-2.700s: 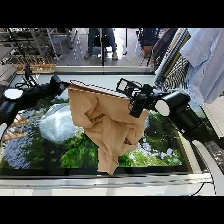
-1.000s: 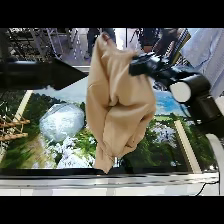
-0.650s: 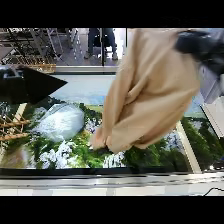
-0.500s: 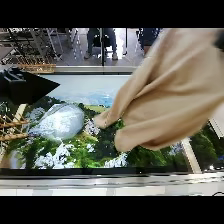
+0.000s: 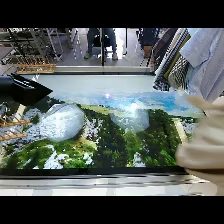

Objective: Fold the clothes and pants, and hang the long-sleeved shirts on hangers.

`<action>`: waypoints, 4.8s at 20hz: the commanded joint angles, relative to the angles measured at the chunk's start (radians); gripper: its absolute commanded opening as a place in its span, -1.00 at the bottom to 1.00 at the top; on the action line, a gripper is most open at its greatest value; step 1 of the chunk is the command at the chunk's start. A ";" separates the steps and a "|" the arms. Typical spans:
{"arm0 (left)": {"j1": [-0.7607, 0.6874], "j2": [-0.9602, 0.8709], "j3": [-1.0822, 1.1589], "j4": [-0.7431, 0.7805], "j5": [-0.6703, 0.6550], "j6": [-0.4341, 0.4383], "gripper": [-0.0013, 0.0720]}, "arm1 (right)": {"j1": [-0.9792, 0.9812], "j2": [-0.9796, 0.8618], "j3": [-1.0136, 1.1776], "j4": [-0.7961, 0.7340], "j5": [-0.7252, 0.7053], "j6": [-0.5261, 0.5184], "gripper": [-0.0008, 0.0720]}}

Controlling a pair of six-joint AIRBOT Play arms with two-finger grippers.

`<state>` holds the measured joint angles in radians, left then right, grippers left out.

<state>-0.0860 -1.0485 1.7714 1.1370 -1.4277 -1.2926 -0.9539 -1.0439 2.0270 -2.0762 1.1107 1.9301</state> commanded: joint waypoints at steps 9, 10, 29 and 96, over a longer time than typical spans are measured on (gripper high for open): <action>0.001 -0.004 0.000 0.081 -0.009 -0.022 0.08 | -0.465 -0.244 0.076 -0.014 -0.277 0.030 -0.91; 0.001 -0.004 0.000 0.082 -0.009 -0.040 0.08 | -0.470 -0.240 0.051 -0.013 -0.249 0.033 -0.91; 0.001 -0.011 0.000 0.200 -0.099 -0.043 0.07 | 0.949 -0.087 -0.320 0.940 0.165 -0.557 0.39; 0.002 -0.022 0.000 0.561 -0.103 -0.043 0.00 | 1.352 -0.214 -0.498 0.488 -0.452 -0.554 0.42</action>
<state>-0.0845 -1.0702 1.7714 1.6981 -1.5311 -1.3354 0.3965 -1.2575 1.5295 -1.5887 0.6586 1.3766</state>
